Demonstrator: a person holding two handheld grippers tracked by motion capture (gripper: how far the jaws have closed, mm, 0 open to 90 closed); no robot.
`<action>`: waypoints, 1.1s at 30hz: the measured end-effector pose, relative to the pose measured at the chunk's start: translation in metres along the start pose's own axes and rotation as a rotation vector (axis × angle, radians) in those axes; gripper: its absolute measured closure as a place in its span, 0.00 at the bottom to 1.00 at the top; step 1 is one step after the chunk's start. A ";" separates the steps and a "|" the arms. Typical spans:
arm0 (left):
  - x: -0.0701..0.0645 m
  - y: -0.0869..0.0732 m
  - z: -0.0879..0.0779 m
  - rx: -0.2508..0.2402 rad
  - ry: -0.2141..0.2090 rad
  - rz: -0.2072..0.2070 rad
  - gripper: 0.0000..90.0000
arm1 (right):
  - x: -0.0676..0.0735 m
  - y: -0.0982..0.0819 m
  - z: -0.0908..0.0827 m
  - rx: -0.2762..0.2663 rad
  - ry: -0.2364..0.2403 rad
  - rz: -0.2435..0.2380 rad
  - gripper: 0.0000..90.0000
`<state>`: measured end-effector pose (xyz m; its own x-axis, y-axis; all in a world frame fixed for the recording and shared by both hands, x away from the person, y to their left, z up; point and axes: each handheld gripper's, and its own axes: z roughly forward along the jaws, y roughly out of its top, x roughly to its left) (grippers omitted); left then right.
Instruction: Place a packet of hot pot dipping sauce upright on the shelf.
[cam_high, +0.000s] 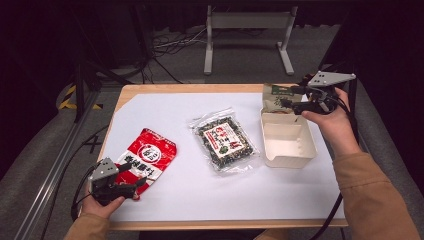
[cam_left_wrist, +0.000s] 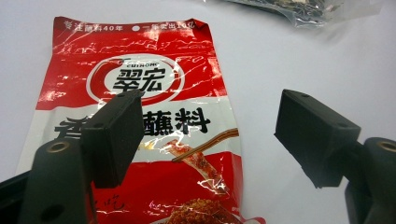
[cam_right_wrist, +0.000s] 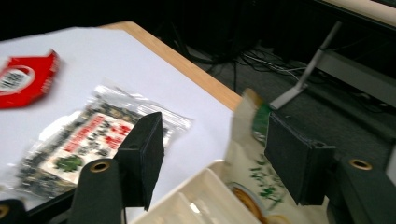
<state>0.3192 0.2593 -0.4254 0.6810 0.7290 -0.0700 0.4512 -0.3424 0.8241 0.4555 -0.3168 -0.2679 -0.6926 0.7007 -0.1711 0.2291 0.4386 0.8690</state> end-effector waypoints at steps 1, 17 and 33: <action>0.000 0.000 0.000 -0.001 0.000 0.001 0.27 | 0.004 0.000 -0.001 -0.005 0.007 0.001 0.41; -0.001 0.000 0.000 -0.003 0.005 0.008 0.27 | 0.067 -0.035 -0.015 -0.096 0.159 0.082 0.40; -0.002 0.007 -0.004 -0.017 0.000 0.019 0.22 | 0.097 -0.064 -0.014 -0.089 0.167 0.094 0.40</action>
<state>0.3188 0.2583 -0.4175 0.6892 0.7225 -0.0546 0.4287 -0.3459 0.8346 0.3641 -0.2848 -0.3333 -0.7762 0.6303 -0.0143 0.2419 0.3187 0.9165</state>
